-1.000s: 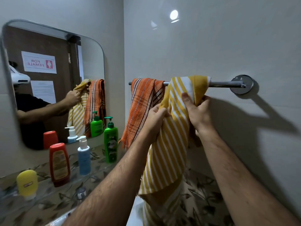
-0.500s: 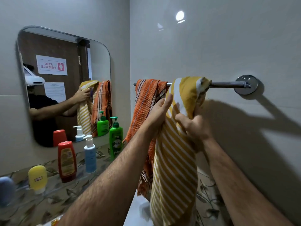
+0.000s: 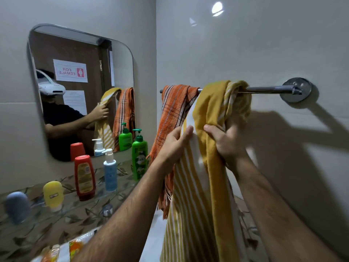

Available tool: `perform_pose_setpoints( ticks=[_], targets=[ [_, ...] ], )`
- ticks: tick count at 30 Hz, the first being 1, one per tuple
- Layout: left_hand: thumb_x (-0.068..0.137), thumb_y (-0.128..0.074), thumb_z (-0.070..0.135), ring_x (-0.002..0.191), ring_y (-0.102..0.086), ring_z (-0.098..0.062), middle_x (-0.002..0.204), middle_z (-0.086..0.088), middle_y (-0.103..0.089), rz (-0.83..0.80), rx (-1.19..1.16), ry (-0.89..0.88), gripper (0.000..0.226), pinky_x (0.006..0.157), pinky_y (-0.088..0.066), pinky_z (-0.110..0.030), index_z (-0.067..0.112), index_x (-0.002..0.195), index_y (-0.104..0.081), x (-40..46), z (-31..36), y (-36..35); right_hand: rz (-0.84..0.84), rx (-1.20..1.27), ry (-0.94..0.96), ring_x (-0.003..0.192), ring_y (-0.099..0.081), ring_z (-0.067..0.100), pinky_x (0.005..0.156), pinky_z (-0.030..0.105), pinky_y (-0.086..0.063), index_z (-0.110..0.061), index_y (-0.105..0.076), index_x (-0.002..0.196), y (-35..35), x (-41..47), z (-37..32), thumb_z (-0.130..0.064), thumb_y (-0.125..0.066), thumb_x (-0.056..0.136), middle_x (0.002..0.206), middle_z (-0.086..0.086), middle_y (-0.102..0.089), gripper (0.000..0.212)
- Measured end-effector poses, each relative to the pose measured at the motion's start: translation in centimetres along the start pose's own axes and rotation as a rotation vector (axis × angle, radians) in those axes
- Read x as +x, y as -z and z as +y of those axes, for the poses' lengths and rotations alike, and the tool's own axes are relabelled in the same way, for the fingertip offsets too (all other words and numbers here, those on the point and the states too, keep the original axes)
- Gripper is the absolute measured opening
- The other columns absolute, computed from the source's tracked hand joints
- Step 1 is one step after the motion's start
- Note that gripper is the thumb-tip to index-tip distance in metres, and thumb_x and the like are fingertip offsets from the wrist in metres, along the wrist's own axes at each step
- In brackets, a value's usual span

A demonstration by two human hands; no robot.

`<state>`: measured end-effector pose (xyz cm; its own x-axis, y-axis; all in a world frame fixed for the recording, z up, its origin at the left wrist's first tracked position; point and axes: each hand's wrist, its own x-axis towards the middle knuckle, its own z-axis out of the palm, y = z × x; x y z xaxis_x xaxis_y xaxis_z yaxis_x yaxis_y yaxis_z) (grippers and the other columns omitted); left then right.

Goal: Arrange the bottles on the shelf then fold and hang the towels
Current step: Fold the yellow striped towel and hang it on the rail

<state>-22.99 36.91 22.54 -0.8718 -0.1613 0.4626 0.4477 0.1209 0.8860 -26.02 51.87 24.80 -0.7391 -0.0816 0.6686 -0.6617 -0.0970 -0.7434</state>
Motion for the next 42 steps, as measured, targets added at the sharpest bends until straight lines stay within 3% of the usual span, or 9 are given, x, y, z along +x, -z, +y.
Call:
perform_pose_setpoints(
  ticks=[5, 11, 16, 22, 27, 32, 35, 37, 42],
  targets=[
    [0.075, -0.063, 0.058, 0.07, -0.06, -0.012, 0.076, -0.002, -0.064, 0.491, 0.077, -0.264, 0.046, 0.064, -0.052, -0.027, 0.013, 0.085, -0.062, -1.5, 0.2, 2.6, -0.117, -0.159, 0.015, 0.095, -0.068, -0.002, 0.083, 0.012, -0.05, -0.02, -0.072, 0.112, -3.1, -3.1, 1.6, -0.033, -0.069, 0.075, 0.097, -0.012, -0.073, 0.04],
    [0.072, -0.067, 0.059, 0.05, -0.056, -0.002, 0.054, 0.011, -0.06, 0.24, 0.199, -0.198, 0.041, 0.046, -0.044, -0.018, 0.019, 0.076, -0.063, -4.9, 0.7, 4.4, -0.314, -0.198, 0.127, 0.088, -0.064, -0.009, 0.08, 0.003, -0.044, -0.031, -0.04, 0.14, -6.9, -6.7, 2.3, -0.015, -0.071, 0.075, 0.096, -0.029, -0.06, 0.074],
    [0.087, -0.07, 0.032, 0.061, -0.062, -0.009, 0.065, 0.004, -0.064, 0.276, 0.216, -0.132, 0.018, 0.052, -0.05, -0.023, 0.015, 0.08, -0.067, -7.4, 0.0, 7.2, -0.336, -0.276, 0.174, 0.099, -0.064, 0.025, 0.084, 0.027, -0.047, -0.012, -0.046, 0.125, -9.4, -9.6, 2.7, -0.011, -0.071, 0.077, 0.107, 0.004, -0.065, 0.054],
    [0.098, -0.056, 0.026, 0.069, -0.059, -0.016, 0.072, -0.001, -0.061, 0.27, 0.121, 0.085, 0.02, 0.062, -0.051, -0.027, 0.018, 0.082, -0.063, -12.3, -1.0, 11.1, -0.458, 0.04, -0.087, 0.105, -0.064, 0.013, 0.091, 0.034, -0.052, -0.022, -0.06, 0.12, -11.7, -13.5, 2.5, -0.032, -0.069, 0.084, 0.111, -0.003, -0.068, 0.039],
    [0.104, -0.043, 0.031, 0.064, -0.061, -0.012, 0.068, 0.001, -0.062, 0.502, 0.078, 0.251, 0.029, 0.057, -0.052, -0.027, 0.017, 0.082, -0.056, -16.7, -2.3, 13.7, -0.496, 0.429, -0.354, 0.07, -0.059, 0.016, 0.063, 0.028, -0.048, -0.014, -0.068, 0.082, -13.5, -17.2, 2.9, -0.008, -0.061, 0.094, 0.075, 0.004, -0.066, 0.015],
    [0.104, -0.038, 0.033, 0.093, -0.058, -0.021, 0.093, -0.011, -0.061, 0.657, 0.31, 0.35, 0.033, 0.095, -0.046, -0.042, 0.01, 0.092, -0.058, -20.6, -3.2, 16.2, -0.493, 0.459, -0.507, 0.066, -0.057, 0.017, 0.061, 0.027, -0.046, -0.002, -0.07, 0.075, -14.9, -20.5, 2.6, -0.003, -0.05, 0.096, 0.066, 0.003, -0.067, 0.029],
    [0.104, -0.04, 0.034, 0.084, -0.054, -0.016, 0.083, -0.004, -0.057, 0.66, 0.395, 0.374, 0.032, 0.087, -0.045, -0.037, 0.017, 0.08, -0.053, -23.4, -3.1, 17.2, -0.429, 0.398, -0.466, 0.075, -0.059, 0.009, 0.055, 0.018, -0.043, 0.004, -0.062, 0.085, -15.6, -22.1, 2.3, -0.001, -0.048, 0.096, 0.085, -0.019, -0.065, 0.018],
    [0.103, -0.043, 0.031, 0.077, -0.054, -0.012, 0.077, -0.002, -0.056, 0.674, 0.327, 0.385, 0.032, 0.079, -0.045, -0.033, 0.018, 0.076, -0.053, -25.4, -2.8, 17.7, -0.514, 0.386, -0.493, 0.057, -0.055, 0.015, 0.056, 0.026, -0.043, -0.004, -0.07, 0.078, -16.1, -23.2, 2.8, -0.015, -0.054, 0.092, 0.062, 0.0, -0.07, 0.024],
    [0.092, -0.063, 0.04, 0.072, -0.059, -0.014, 0.073, -0.001, -0.064, 0.71, 0.256, 0.481, 0.027, 0.072, -0.048, -0.033, 0.017, 0.077, -0.063, -30.4, -2.6, 19.2, -0.665, 0.288, -0.46, 0.07, -0.061, 0.008, 0.062, 0.025, -0.05, -0.023, -0.073, 0.08, -17.6, -25.9, 3.8, -0.024, -0.064, 0.093, 0.073, -0.005, -0.069, 0.016]
  ],
)
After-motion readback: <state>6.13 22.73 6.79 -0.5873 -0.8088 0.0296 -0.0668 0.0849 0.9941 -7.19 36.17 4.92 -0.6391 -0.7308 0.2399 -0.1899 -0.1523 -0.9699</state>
